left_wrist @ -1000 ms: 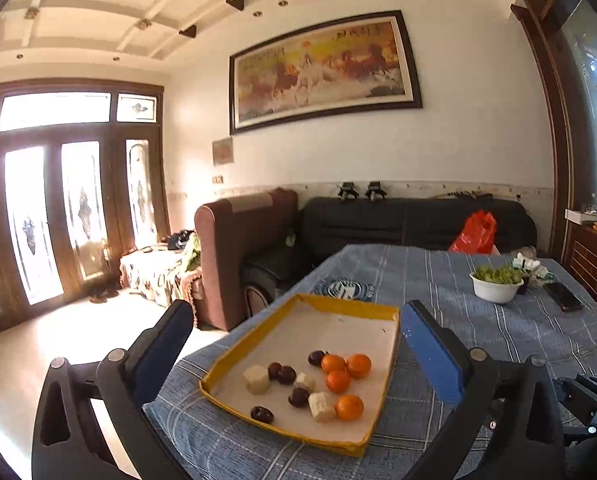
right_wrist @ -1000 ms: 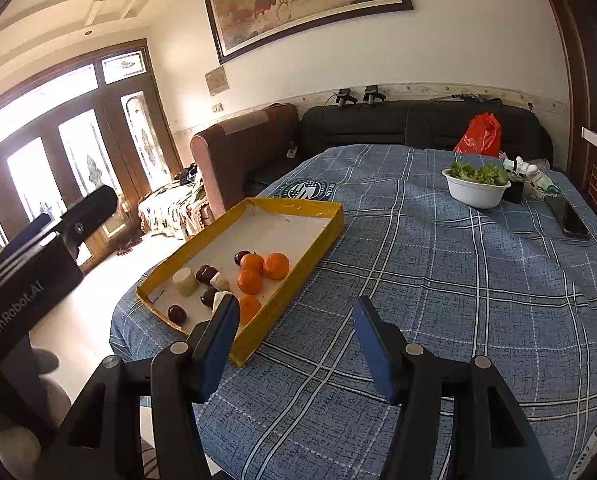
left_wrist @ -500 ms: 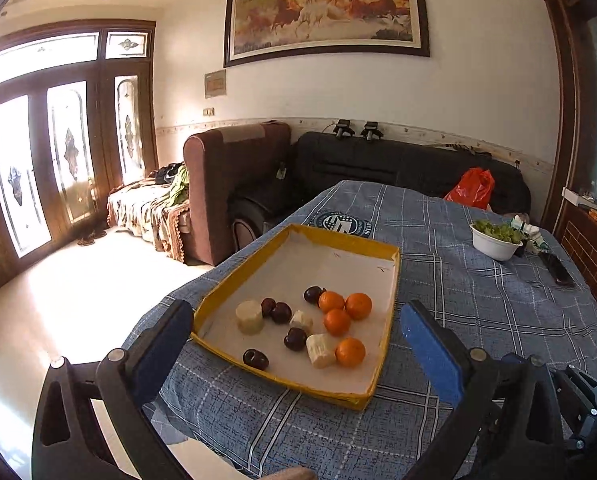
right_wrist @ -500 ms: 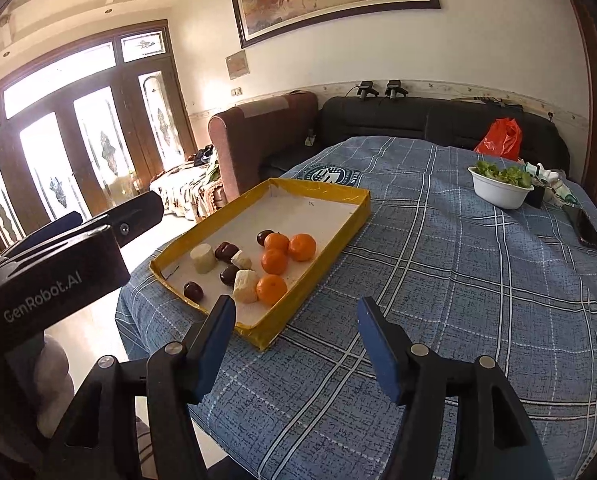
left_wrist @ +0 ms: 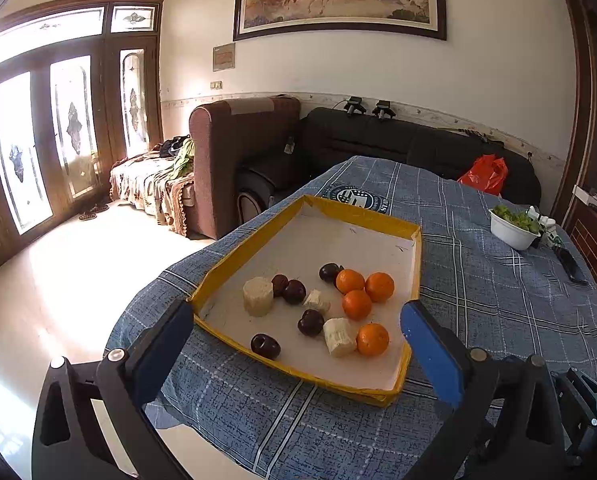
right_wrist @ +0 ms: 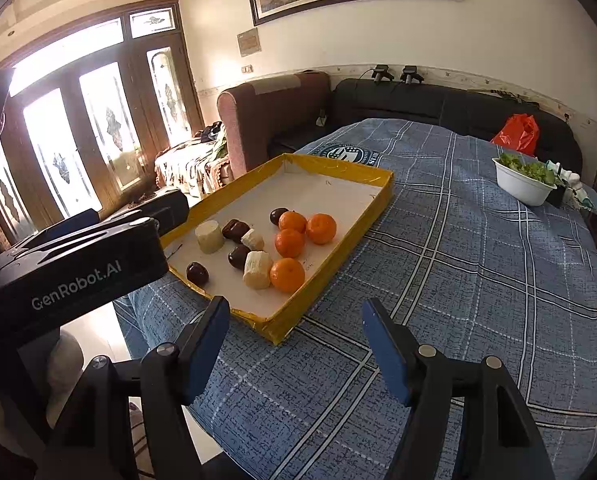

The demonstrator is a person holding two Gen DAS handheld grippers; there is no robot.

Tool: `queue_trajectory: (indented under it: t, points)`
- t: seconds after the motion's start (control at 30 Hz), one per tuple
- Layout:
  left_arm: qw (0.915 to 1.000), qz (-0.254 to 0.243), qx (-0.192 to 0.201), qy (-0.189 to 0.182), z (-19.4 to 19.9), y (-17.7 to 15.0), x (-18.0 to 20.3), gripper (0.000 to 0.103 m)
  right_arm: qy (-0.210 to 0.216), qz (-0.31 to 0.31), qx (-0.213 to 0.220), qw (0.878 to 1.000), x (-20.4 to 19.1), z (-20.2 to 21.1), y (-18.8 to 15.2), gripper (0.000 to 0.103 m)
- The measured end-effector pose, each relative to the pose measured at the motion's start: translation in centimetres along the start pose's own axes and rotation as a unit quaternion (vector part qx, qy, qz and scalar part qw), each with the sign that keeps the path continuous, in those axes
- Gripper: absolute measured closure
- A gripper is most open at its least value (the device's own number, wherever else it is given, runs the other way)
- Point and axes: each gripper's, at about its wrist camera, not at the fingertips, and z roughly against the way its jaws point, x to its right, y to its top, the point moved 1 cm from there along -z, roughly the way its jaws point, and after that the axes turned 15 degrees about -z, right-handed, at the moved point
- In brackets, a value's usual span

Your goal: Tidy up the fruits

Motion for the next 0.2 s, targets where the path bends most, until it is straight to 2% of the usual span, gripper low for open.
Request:
queue_trajectory:
  t: [0.2]
  points:
    - [0.9999,0.006,-0.015,0.003,-0.75,-0.04,-0.19,0.0,0.003,0.002,-0.008,1.0,-0.1,-0.81,-0.11,0.028]
